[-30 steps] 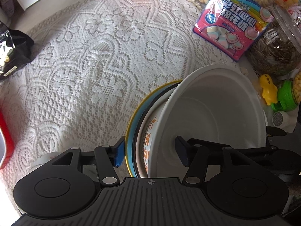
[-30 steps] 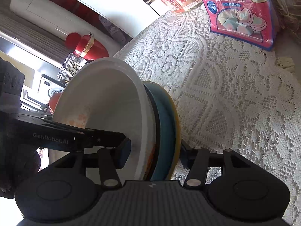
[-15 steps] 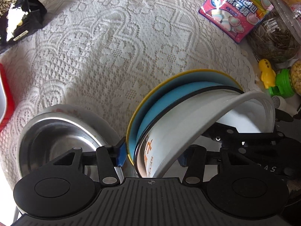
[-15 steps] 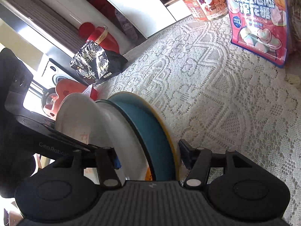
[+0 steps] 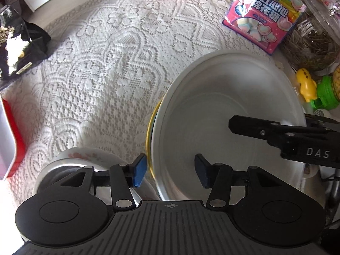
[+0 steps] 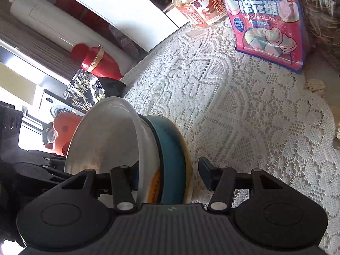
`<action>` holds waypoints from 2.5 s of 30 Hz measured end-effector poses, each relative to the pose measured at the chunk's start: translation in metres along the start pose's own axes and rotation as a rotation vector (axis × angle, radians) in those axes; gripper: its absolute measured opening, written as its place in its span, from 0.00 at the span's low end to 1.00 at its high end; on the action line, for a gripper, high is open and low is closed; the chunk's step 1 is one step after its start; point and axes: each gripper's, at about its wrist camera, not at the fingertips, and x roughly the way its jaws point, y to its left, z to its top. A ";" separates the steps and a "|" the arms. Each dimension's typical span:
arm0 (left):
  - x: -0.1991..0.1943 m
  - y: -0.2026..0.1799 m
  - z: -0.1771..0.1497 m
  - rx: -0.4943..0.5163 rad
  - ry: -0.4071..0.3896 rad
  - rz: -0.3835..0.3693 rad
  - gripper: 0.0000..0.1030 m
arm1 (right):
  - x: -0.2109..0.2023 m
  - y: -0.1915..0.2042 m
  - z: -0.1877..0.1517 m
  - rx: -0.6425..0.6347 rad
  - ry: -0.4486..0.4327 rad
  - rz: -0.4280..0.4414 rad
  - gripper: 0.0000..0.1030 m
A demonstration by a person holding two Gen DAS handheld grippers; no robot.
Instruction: Organize plates and bowls
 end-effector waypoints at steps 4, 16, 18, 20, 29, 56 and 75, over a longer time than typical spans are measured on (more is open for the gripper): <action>-0.004 0.001 0.001 -0.025 -0.044 -0.047 0.59 | 0.003 0.002 -0.004 0.031 0.018 -0.026 0.52; 0.002 0.003 0.003 -0.016 -0.059 -0.042 0.55 | 0.019 -0.004 -0.013 0.071 0.104 0.035 0.56; 0.003 0.005 0.003 -0.016 -0.062 -0.048 0.55 | 0.019 -0.004 -0.013 0.066 0.105 0.044 0.59; 0.003 0.006 0.002 -0.022 -0.063 -0.059 0.55 | 0.020 -0.003 -0.013 0.060 0.112 0.051 0.61; 0.003 0.003 -0.004 -0.009 -0.080 -0.064 0.58 | 0.016 -0.001 -0.020 0.069 0.103 0.044 0.62; -0.008 -0.004 -0.028 -0.026 -0.014 -0.050 0.51 | 0.010 0.006 -0.035 0.000 0.132 0.041 0.63; -0.014 0.003 -0.024 -0.065 -0.025 -0.097 0.54 | 0.003 0.013 -0.034 -0.068 0.037 -0.058 0.58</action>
